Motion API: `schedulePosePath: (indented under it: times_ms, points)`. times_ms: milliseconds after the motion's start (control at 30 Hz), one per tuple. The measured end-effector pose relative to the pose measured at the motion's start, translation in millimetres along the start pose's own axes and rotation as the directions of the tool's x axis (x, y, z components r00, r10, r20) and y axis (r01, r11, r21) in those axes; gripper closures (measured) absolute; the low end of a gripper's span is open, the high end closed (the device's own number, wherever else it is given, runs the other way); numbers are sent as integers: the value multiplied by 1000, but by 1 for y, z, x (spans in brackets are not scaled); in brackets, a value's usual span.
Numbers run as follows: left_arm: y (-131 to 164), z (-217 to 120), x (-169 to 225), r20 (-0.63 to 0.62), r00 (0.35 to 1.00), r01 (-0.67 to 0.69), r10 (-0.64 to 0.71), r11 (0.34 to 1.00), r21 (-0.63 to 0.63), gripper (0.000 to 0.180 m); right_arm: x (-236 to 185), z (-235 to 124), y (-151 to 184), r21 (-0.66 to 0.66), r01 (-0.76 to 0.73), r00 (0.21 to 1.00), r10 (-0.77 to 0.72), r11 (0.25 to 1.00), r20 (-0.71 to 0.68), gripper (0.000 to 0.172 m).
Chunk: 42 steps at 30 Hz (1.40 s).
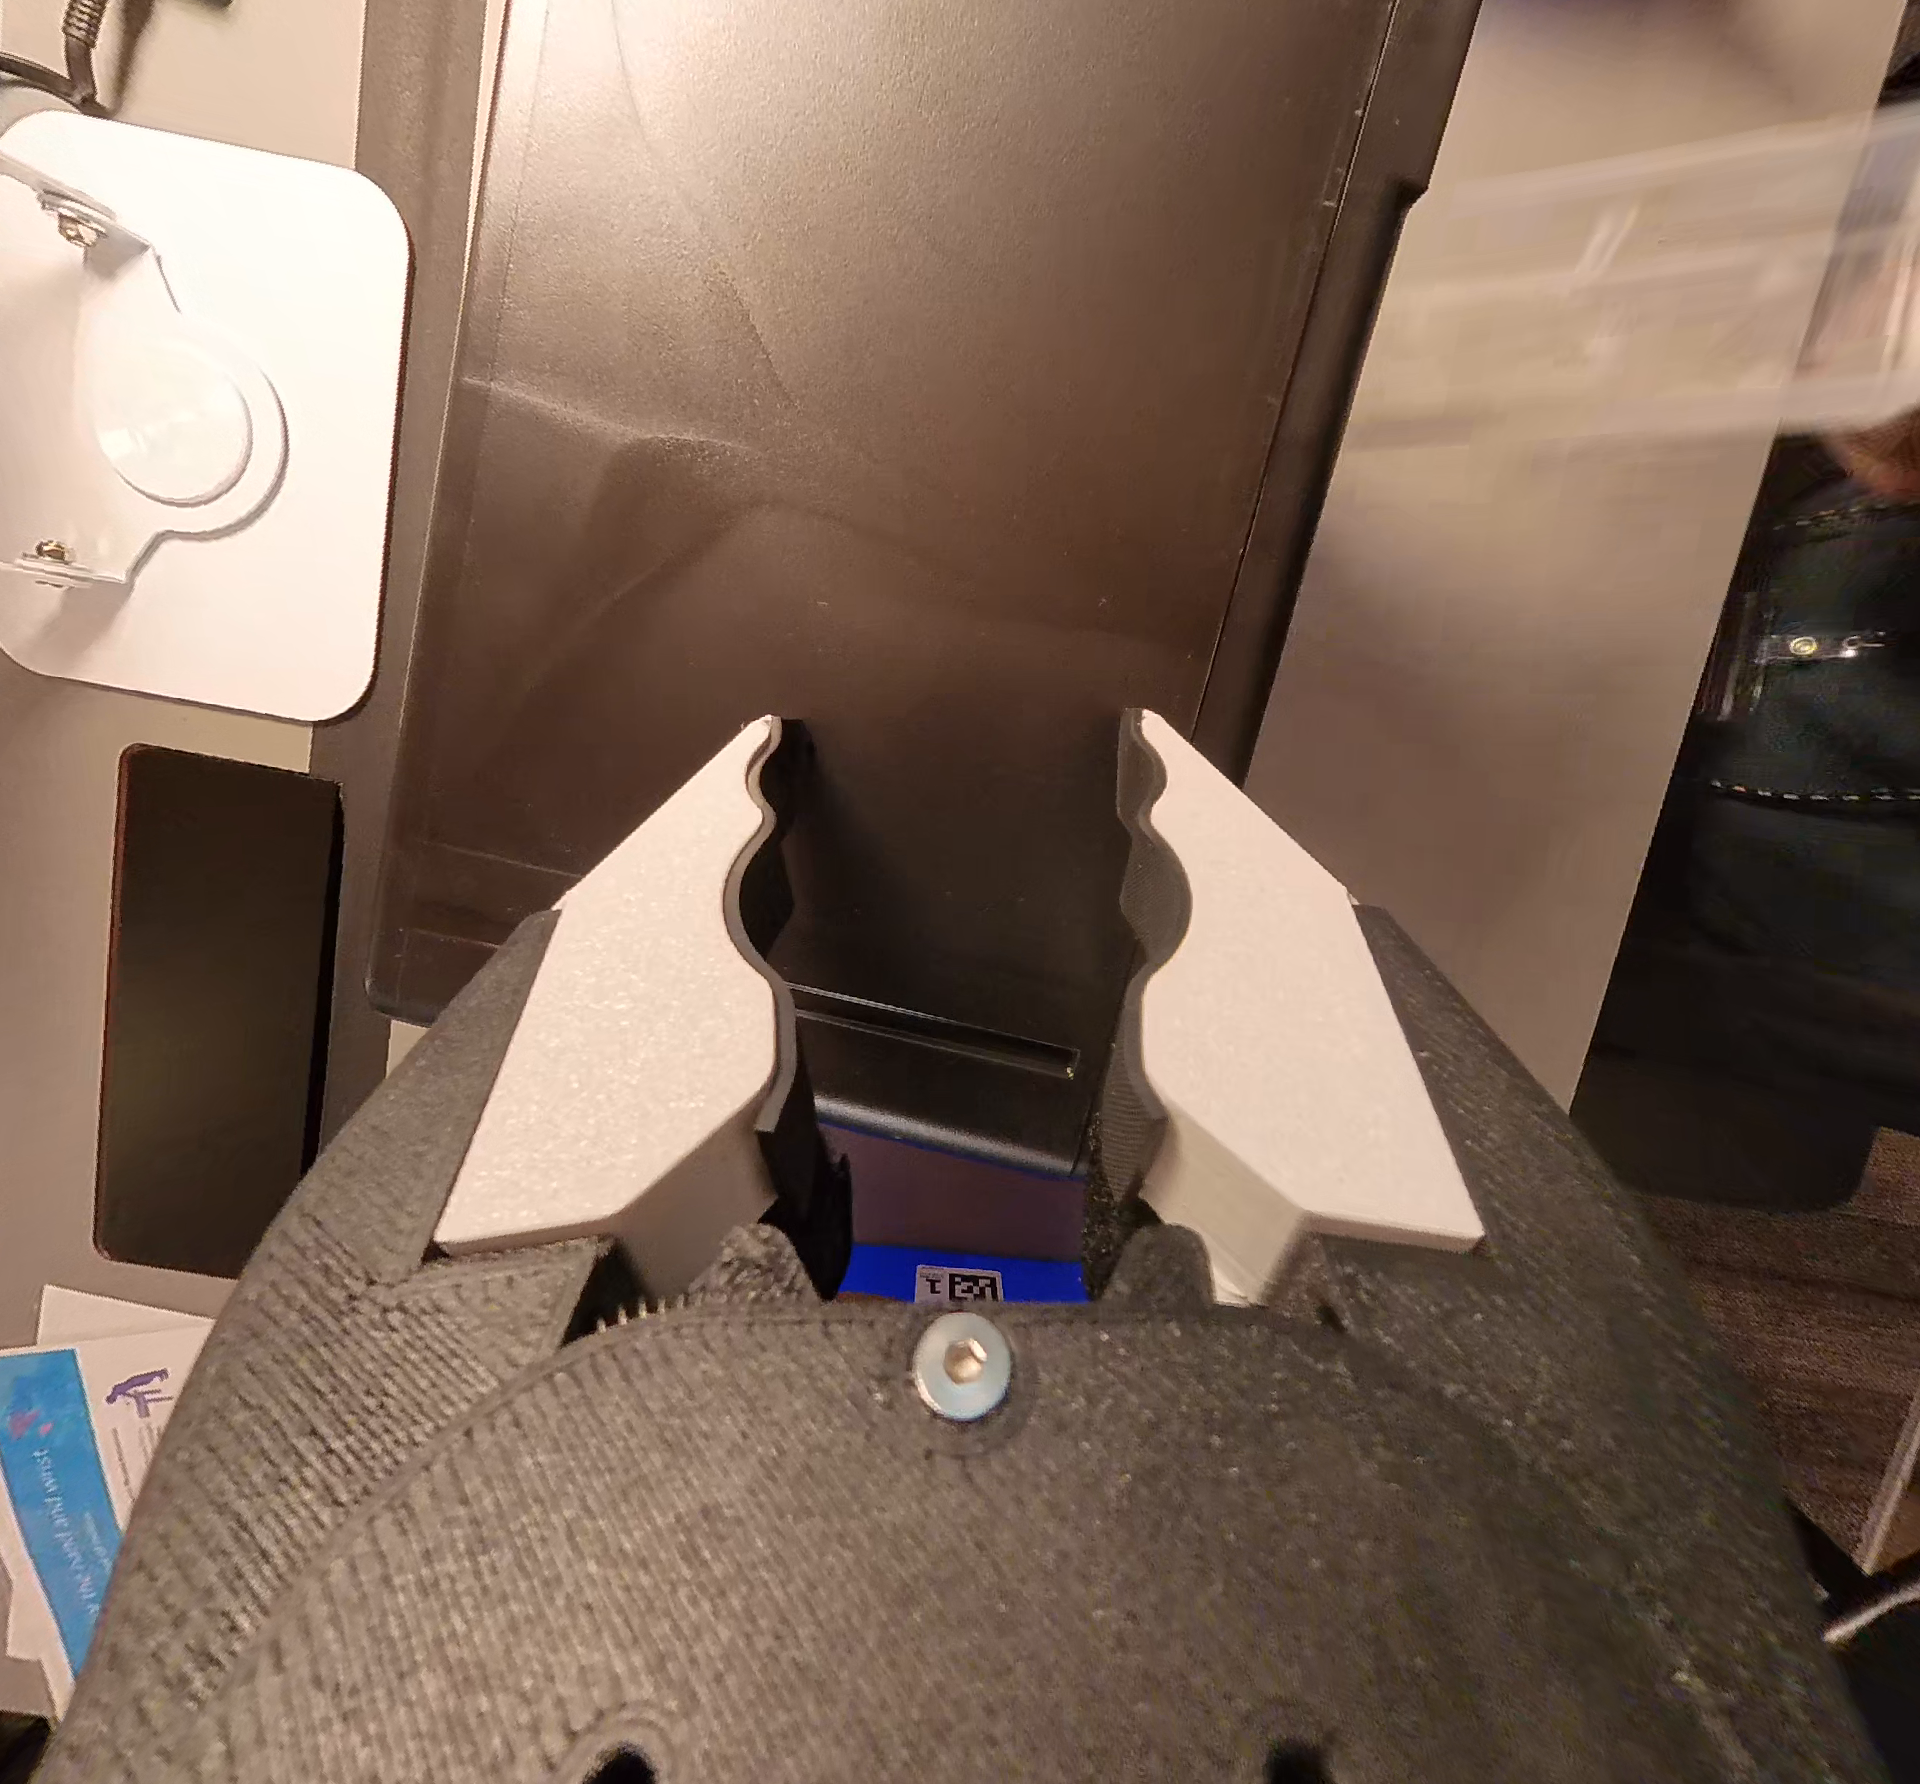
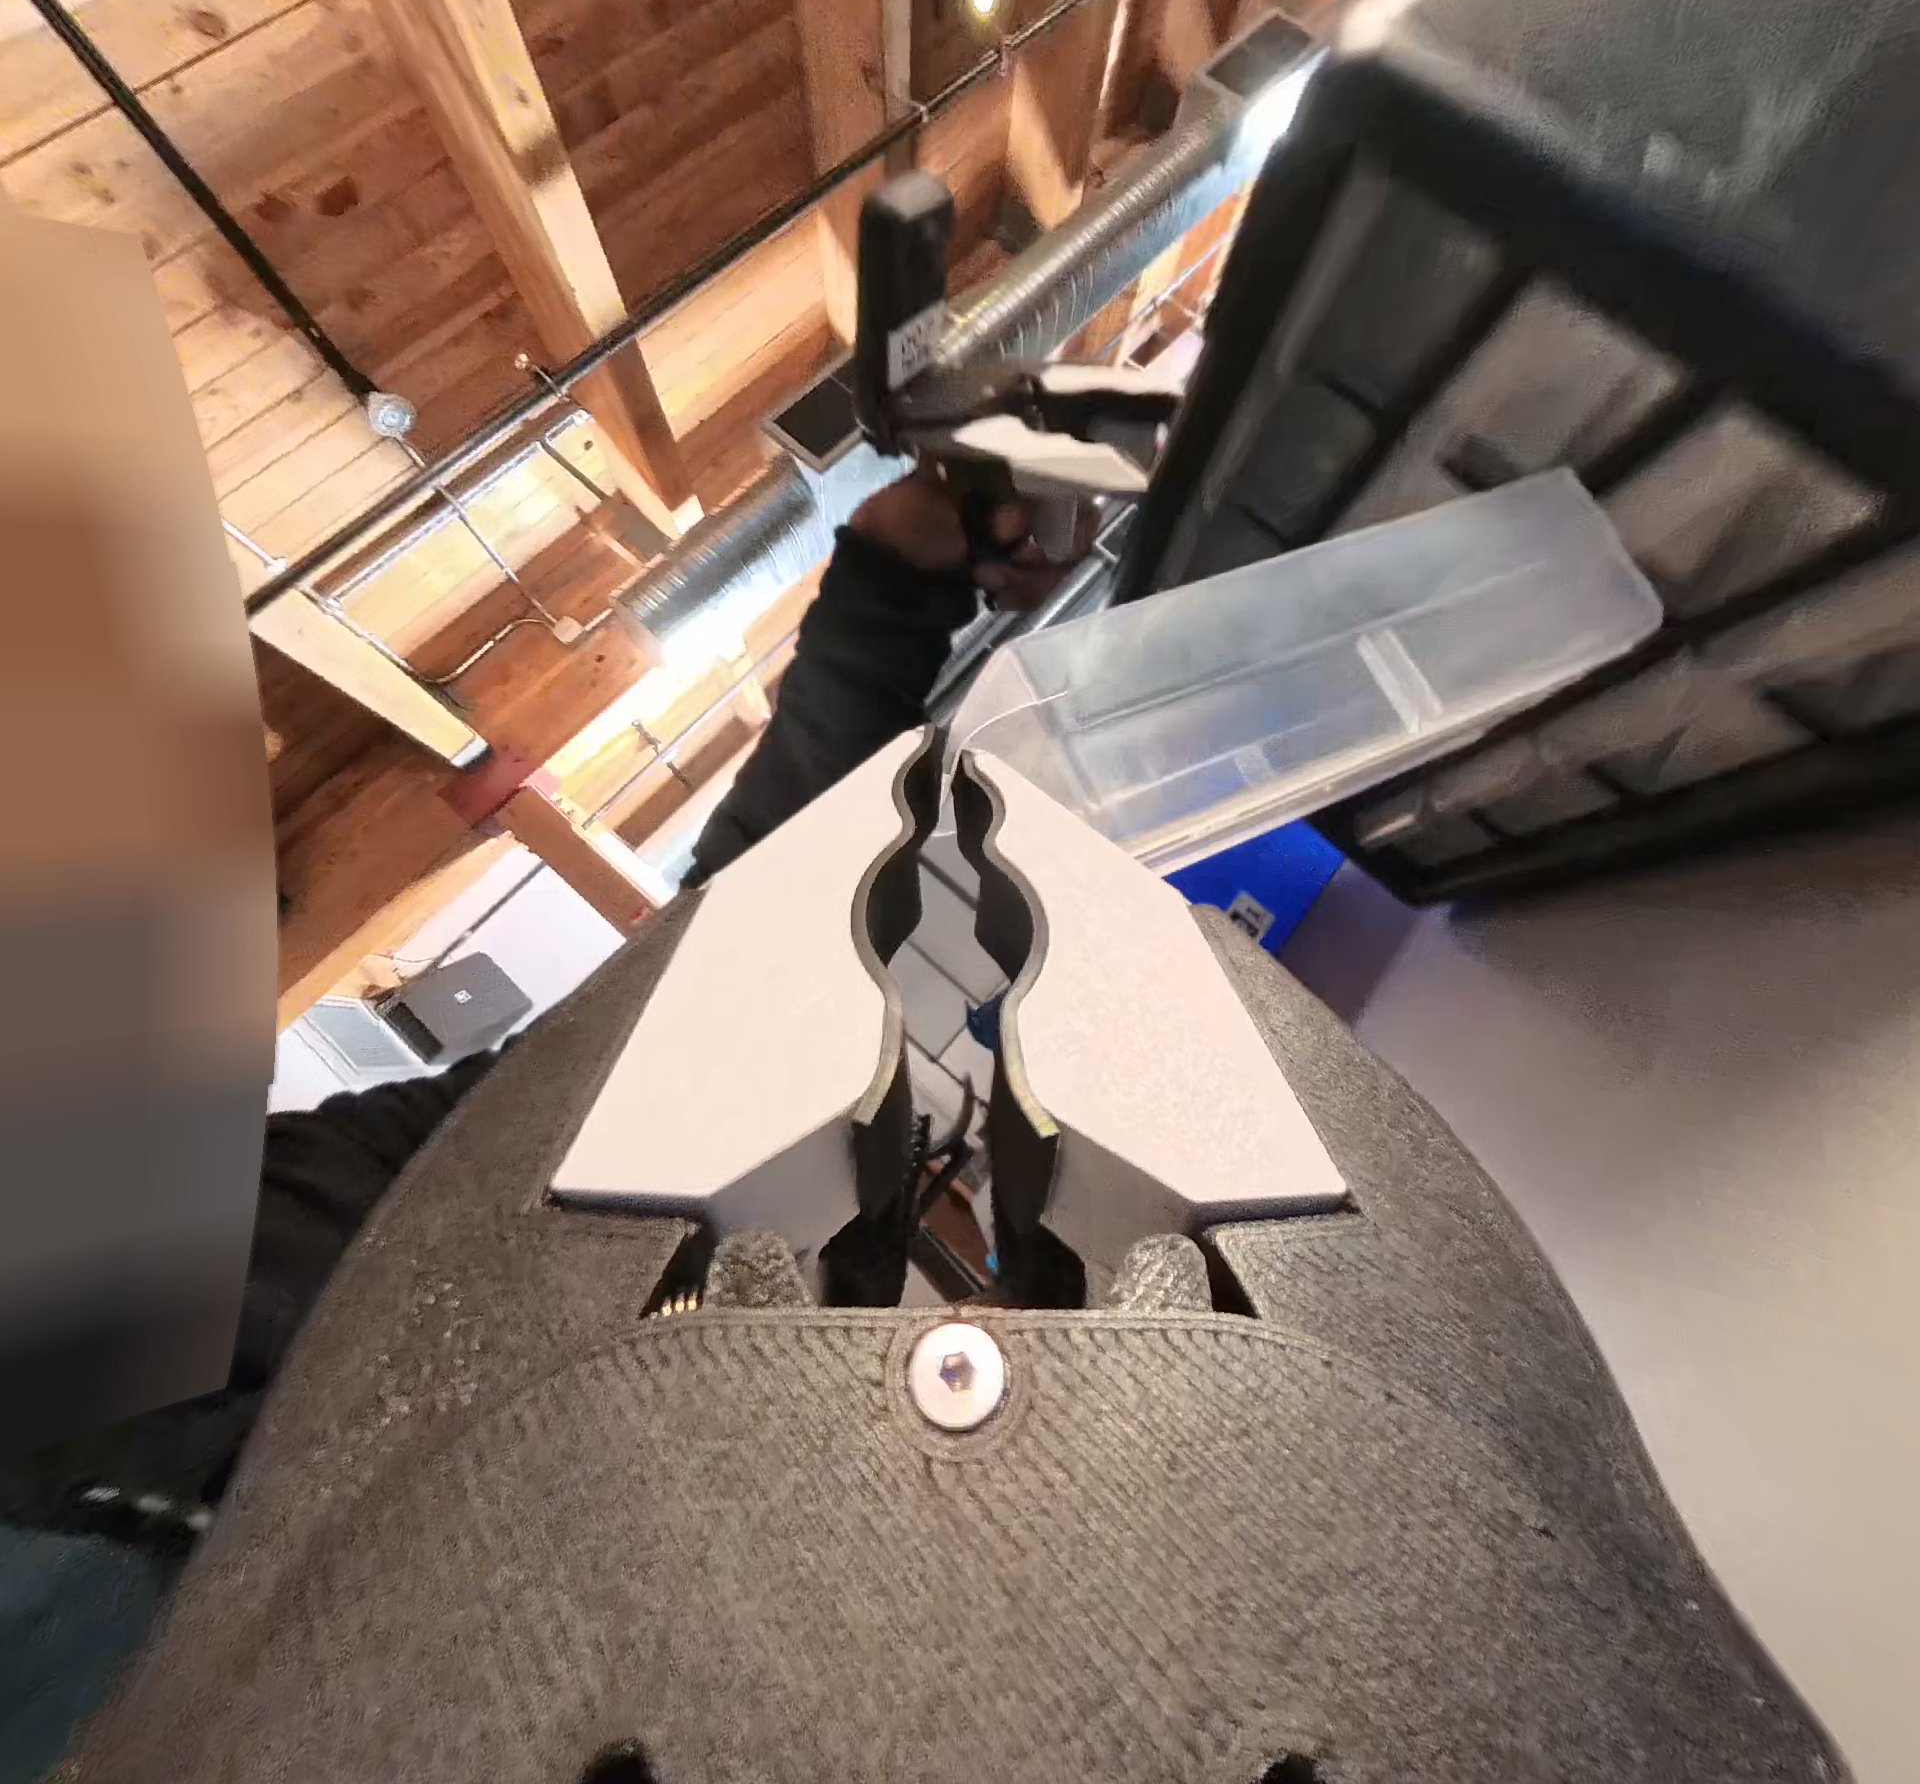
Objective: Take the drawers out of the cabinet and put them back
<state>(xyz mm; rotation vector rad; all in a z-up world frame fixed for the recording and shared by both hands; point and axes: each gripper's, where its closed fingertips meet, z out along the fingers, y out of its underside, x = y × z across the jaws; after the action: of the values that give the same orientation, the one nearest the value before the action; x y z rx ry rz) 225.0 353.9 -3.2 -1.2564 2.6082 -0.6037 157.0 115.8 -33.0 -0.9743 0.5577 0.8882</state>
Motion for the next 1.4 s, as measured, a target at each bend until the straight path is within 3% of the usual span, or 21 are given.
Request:
schedulePosePath:
  times_ms: [200,367,500,600,767,900,933,1033,1133,1400]
  points:
    - [0,0,0,1,1000,2,-2,1000,0,109,-20,-39,-95,-1,105,993,-105,994,-45,168]
    - [-1,0,0,6,1000,8,-8,1000,-4,110,8,-71,-177,-9,195,958,-193,981,-212,168]
    - [-1,0,0,5,1000,9,-9,1000,-4,109,50,-92,-212,-5,176,931,-168,984,-325,168]
    - [-1,0,0,5,1000,10,-10,1000,-3,110,80,-103,-215,12,93,926,-82,996,-369,168]
    - [-1,0,0,4,1000,7,-7,1000,-4,109,116,-112,-186,-4,-21,889,17,1000,-457,170]
    - [-1,0,0,1,1000,6,-6,1000,1,109,139,-134,-175,8,-78,804,67,997,-591,166]
    - [-1,0,0,1,1000,6,-6,1000,3,109,140,-138,-173,6,-76,788,64,997,-612,157]
    - [-1,0,0,1,1000,6,-6,1000,3,109,135,-145,-176,-26,-22,744,-1,999,-668,123]
    - [-1,0,0,1,1000,7,-7,1000,1,109,130,-150,-176,-91,23,696,-81,996,-714,102]
    - [-1,0,0,2,1000,10,-10,1000,1,109,125,-169,-175,-393,158,491,-417,906,-765,90]
